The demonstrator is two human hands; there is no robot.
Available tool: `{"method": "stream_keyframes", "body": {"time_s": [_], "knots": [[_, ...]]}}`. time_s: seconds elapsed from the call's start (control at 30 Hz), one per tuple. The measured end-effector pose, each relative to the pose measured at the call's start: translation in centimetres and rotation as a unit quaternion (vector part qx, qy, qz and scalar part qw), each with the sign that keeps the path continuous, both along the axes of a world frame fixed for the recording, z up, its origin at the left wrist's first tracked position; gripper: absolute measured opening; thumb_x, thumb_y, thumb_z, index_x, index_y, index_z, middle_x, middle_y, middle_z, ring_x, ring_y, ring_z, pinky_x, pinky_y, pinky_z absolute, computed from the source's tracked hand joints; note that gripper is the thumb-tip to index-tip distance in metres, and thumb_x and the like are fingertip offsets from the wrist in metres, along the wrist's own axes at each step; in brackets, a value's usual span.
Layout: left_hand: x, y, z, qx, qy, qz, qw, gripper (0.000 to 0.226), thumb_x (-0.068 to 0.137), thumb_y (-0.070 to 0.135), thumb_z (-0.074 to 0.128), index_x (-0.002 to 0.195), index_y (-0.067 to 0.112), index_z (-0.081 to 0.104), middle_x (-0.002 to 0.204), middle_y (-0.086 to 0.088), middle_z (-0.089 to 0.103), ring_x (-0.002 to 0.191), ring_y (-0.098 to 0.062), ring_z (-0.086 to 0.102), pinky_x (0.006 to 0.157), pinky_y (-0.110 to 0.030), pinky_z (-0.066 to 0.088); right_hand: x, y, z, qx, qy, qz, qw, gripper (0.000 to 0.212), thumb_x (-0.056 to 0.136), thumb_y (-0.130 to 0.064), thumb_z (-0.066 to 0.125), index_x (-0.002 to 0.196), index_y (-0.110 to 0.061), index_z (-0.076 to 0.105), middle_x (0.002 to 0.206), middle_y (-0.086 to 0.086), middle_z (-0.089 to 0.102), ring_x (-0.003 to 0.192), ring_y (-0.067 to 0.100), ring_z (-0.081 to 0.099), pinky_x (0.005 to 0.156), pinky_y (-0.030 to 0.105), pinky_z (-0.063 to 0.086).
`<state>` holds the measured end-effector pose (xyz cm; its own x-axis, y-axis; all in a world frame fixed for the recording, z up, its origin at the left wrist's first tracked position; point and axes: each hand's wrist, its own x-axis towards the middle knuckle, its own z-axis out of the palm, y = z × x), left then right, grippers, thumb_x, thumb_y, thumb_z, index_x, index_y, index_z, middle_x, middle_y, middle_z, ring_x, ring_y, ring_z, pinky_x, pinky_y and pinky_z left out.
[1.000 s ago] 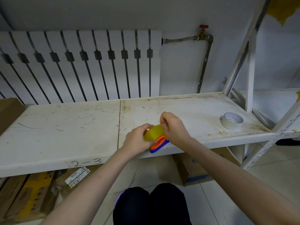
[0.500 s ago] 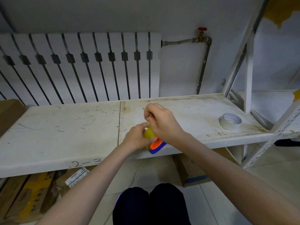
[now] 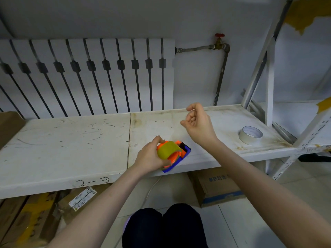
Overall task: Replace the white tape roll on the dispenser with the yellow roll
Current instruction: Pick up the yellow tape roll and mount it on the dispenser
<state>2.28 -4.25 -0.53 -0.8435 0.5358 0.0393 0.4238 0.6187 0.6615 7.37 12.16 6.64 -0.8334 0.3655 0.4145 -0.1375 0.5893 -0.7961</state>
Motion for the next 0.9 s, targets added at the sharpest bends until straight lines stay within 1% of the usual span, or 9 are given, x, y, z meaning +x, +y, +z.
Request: {"method": "stream_keyframes", "body": {"time_s": [0.13, 0.3, 0.43, 0.53, 0.57, 0.63, 0.73, 0.8, 0.9], "knots": [[-0.2, -0.7, -0.2, -0.019, 0.005, -0.017, 1.0, 0.076, 0.057, 0.043, 0.083, 0.119, 0.032, 0.039, 0.108, 0.01, 0.051, 0.096, -0.015, 0.054, 0.065, -0.024, 0.047, -0.7, 2.4, -1.9, -0.041, -0.03, -0.052, 0.997, 0.03, 0.084, -0.002, 0.064, 0.108, -0.011, 0.047, 0.069, -0.002, 0.05, 0.064, 0.009, 0.052, 0.068, 0.015, 0.041], [-0.4, -1.2, -0.2, -0.017, 0.006, -0.02, 1.0, 0.072, 0.057, 0.047, 0.082, 0.115, 0.034, 0.041, 0.112, 0.007, 0.055, 0.1, -0.018, 0.055, 0.076, -0.035, 0.055, -1.5, 3.5, -4.6, -0.061, -0.076, -0.09, 0.991, 0.03, 0.085, -0.002, 0.062, 0.111, -0.009, 0.047, 0.07, -0.001, 0.05, 0.065, 0.01, 0.051, 0.06, 0.016, 0.039], [-0.7, -1.3, -0.2, -0.007, 0.007, -0.015, 1.0, 0.061, 0.059, 0.052, 0.078, 0.107, 0.039, 0.042, 0.105, 0.007, 0.056, 0.096, -0.018, 0.056, 0.076, -0.037, 0.055, -2.0, 3.9, -6.4, -0.072, -0.117, -0.116, 0.984, 0.027, 0.087, -0.001, 0.059, 0.111, -0.006, 0.047, 0.068, -0.001, 0.047, 0.063, 0.01, 0.048, 0.057, 0.017, 0.04], [-0.8, -1.4, -0.4, 0.018, 0.008, -0.013, 1.0, 0.056, 0.065, 0.055, 0.074, 0.109, 0.034, 0.049, 0.103, 0.007, 0.057, 0.094, -0.017, 0.056, 0.071, -0.031, 0.052, -2.2, 3.9, -7.1, -0.065, -0.128, -0.128, 0.981, 0.026, 0.088, 0.002, 0.055, 0.113, -0.004, 0.048, 0.067, -0.002, 0.045, 0.062, 0.01, 0.046, 0.068, 0.025, 0.048], [-0.9, -1.5, -0.4, 0.024, 0.01, -0.013, 1.0, 0.055, 0.067, 0.056, 0.072, 0.112, 0.032, 0.051, 0.106, 0.006, 0.059, 0.095, -0.017, 0.056, 0.072, -0.03, 0.051, -2.2, 3.9, -7.2, -0.065, -0.126, -0.129, 0.981, 0.025, 0.089, 0.003, 0.054, 0.113, -0.003, 0.048, 0.066, -0.001, 0.045, 0.062, 0.01, 0.046, 0.074, 0.029, 0.05], [-1.1, -1.7, -0.5, 0.031, 0.022, -0.012, 0.999, 0.056, 0.069, 0.062, 0.065, 0.115, 0.032, 0.055, 0.114, 0.004, 0.063, 0.099, -0.018, 0.058, 0.078, -0.035, 0.053, -2.2, 3.5, -6.8, -0.057, -0.107, -0.124, 0.985, 0.024, 0.09, 0.005, 0.05, 0.113, -0.003, 0.048, 0.066, -0.002, 0.044, 0.061, 0.008, 0.045, 0.08, 0.03, 0.047], [-1.3, -1.9, -0.6, 0.036, 0.025, 0.001, 0.999, 0.06, 0.065, 0.066, 0.059, 0.116, 0.035, 0.059, 0.115, 0.002, 0.066, 0.101, -0.018, 0.06, 0.084, -0.04, 0.054, -2.0, 2.5, -5.3, 0.006, -0.042, -0.098, 0.994, 0.022, 0.09, 0.003, 0.047, 0.11, -0.006, 0.05, 0.072, -0.004, 0.044, 0.065, 0.008, 0.045, 0.084, 0.029, 0.049], [-1.3, -1.5, -0.4, 0.027, 0.025, 0.006, 0.999, 0.057, 0.065, 0.063, 0.06, 0.114, 0.034, 0.06, 0.114, 0.003, 0.068, 0.101, -0.018, 0.061, 0.085, -0.041, 0.054, -2.0, 1.6, -4.0, 0.07, -0.002, -0.068, 0.995, 0.022, 0.09, 0.002, 0.047, 0.109, -0.008, 0.052, 0.08, -0.003, 0.047, 0.073, 0.011, 0.048, 0.08, 0.027, 0.049], [-1.2, -0.9, 0.0, 0.004, 0.031, 0.012, 0.999, 0.052, 0.07, 0.055, 0.065, 0.114, 0.028, 0.059, 0.112, 0.0, 0.067, 0.098, -0.022, 0.061, 0.083, -0.041, 0.054, -1.6, 0.3, -2.0, 0.18, 0.016, 0.007, 0.983, 0.021, 0.09, 0.001, 0.048, 0.109, -0.008, 0.053, 0.089, -0.002, 0.046, 0.08, 0.012, 0.046, 0.071, 0.021, 0.041]]}}
